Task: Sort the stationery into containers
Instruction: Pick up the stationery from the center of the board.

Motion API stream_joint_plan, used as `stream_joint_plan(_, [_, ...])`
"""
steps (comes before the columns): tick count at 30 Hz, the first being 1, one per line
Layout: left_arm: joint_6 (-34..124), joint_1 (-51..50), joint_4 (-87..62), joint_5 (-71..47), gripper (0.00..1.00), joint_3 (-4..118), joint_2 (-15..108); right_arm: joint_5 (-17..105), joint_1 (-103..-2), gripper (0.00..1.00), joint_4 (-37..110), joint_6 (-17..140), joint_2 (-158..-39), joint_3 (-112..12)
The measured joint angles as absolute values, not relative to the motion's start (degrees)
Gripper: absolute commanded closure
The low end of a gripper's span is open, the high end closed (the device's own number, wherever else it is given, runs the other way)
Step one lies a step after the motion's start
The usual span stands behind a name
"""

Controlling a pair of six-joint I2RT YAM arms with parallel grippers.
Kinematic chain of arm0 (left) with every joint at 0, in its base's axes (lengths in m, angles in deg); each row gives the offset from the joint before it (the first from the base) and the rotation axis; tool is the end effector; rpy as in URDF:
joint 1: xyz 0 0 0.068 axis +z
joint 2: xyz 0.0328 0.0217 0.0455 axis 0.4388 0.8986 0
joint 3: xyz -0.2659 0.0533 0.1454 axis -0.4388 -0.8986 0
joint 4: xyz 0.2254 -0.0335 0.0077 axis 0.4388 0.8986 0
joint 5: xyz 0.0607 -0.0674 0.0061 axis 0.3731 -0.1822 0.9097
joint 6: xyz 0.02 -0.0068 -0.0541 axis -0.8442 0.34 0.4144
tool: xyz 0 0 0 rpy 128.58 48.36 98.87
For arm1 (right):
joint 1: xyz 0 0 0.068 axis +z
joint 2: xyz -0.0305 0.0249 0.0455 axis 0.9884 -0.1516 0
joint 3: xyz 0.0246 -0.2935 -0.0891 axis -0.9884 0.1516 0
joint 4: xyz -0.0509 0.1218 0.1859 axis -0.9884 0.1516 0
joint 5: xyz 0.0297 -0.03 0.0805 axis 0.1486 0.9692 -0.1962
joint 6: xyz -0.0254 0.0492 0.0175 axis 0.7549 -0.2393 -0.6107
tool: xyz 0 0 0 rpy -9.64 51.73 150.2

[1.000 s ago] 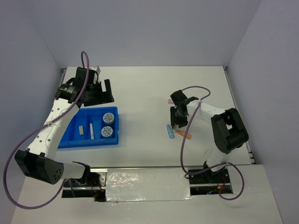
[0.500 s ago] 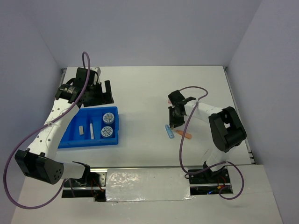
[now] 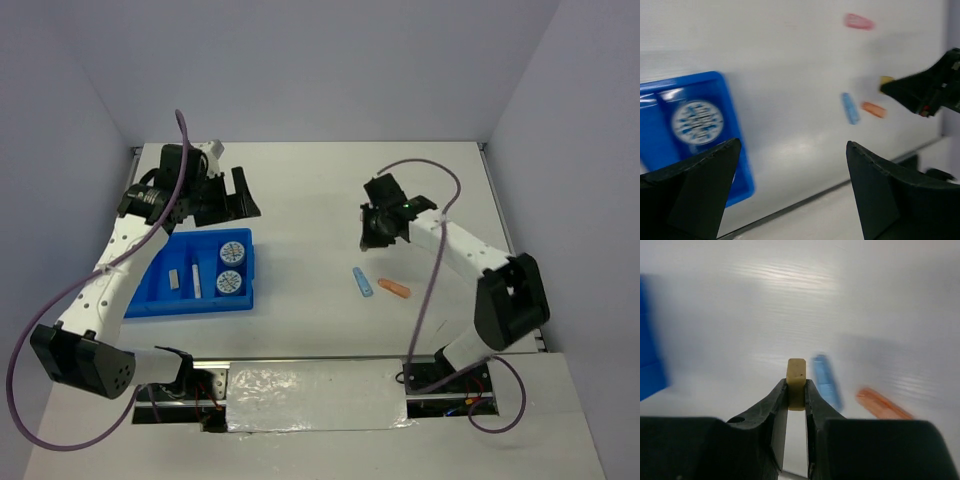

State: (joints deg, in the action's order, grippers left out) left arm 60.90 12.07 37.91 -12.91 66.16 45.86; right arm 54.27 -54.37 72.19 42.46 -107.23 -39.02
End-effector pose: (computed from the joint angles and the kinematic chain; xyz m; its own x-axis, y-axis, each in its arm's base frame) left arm 0.2196 -0.0615 0.4084 -0.7407 -0.2903 -0.6059 0.0085 0.8977 -0.4405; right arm 0.2586 0.1289 0.2760 -0.8947 0.0312 -0.4456 -0.0487 0.9848 0.1667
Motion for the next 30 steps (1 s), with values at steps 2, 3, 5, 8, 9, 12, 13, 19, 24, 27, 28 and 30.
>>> stream_joint_plan(2, [63.7,12.1,31.5,-19.6,0.01,62.9,43.9,49.3,-53.2,0.86,70.7,42.5,-101.9,-41.7])
stream_joint_plan(3, [65.8,12.1,27.8,-23.4,0.01,60.9,42.5,45.9,-52.5,0.86,68.6,42.3,-99.1,-42.3])
stream_joint_plan(5, [69.4,12.0,22.3,-28.2,0.01,58.3,40.3,40.2,-50.9,0.85,65.1,41.2,-94.8,-43.0])
stream_joint_plan(8, [72.6,11.8,19.0,-28.7,0.01,59.5,37.6,34.8,-47.3,0.84,61.1,39.1,-94.2,-45.1])
stream_joint_plan(9, [72.9,11.9,19.8,-26.9,0.01,61.0,37.1,33.4,-46.1,0.84,59.8,38.4,-95.5,-46.1])
stream_joint_plan(12, [74.3,12.3,22.6,-20.8,0.01,68.8,36.3,28.5,-42.5,0.82,52.3,34.2,-101.9,-47.8])
stream_joint_plan(13, [74.3,12.6,22.9,-20.4,0.01,70.5,35.9,26.7,-41.7,0.82,49.1,32.1,-103.8,-47.2])
stream_joint_plan(19, [76.9,13.5,19.2,-28.8,0.07,68.0,33.8,13.0,-39.8,0.82,25.4,18.6,-107.7,-42.7])
stream_joint_plan(24, [78.8,13.0,15.1,-38.0,0.15,60.3,33.6,4.5,-39.9,0.82,7.2,10.7,-107.6,-42.4])
stream_joint_plan(27, [80.3,12.4,12.4,-42.2,0.25,57.8,32.9,1.4,-40.0,0.82,2.1,9.0,-107.3,-42.3])
stream_joint_plan(28, [80.3,12.2,12.0,-42.9,0.26,57.7,32.7,0.8,-40.1,0.82,1.5,8.8,-107.1,-42.3])
stream_joint_plan(30, [80.3,12.0,10.9,-44.2,0.27,57.7,32.0,-0.2,-40.3,0.82,0.9,8.8,-106.7,-42.3])
